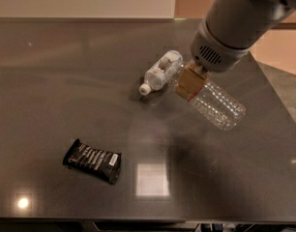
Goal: Place water bottle upright
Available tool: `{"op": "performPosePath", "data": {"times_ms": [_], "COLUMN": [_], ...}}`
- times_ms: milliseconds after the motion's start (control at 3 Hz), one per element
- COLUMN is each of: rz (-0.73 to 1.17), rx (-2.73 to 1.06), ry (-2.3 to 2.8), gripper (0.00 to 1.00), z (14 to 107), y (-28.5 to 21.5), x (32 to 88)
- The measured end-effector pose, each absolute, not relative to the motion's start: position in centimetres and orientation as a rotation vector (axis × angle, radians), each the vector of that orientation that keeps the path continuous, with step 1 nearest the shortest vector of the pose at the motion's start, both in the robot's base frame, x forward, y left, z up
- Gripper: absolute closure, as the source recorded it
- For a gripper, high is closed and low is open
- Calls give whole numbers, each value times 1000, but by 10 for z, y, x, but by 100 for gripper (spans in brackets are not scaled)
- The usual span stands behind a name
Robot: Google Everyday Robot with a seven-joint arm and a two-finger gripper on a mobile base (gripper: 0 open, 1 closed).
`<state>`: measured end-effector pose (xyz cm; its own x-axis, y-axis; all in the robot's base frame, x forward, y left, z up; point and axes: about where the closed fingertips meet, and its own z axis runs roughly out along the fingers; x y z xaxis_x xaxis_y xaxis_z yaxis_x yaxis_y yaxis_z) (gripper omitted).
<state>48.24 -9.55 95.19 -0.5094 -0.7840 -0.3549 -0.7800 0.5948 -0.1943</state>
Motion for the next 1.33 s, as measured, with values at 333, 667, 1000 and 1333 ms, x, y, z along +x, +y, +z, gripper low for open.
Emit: {"op": "performPosePath", "data": {"times_ms": [333,667,1000,1333], "rz": [92,177,263,368], "rx": [-1264,-1210,-1152,-1123], "ry": [2218,2066,1941,1815], "gripper": [100,100,100,100], "z": [967,974,973,977], "y": [-95,-101,-108,-103], "x": [487,493,499,497]}}
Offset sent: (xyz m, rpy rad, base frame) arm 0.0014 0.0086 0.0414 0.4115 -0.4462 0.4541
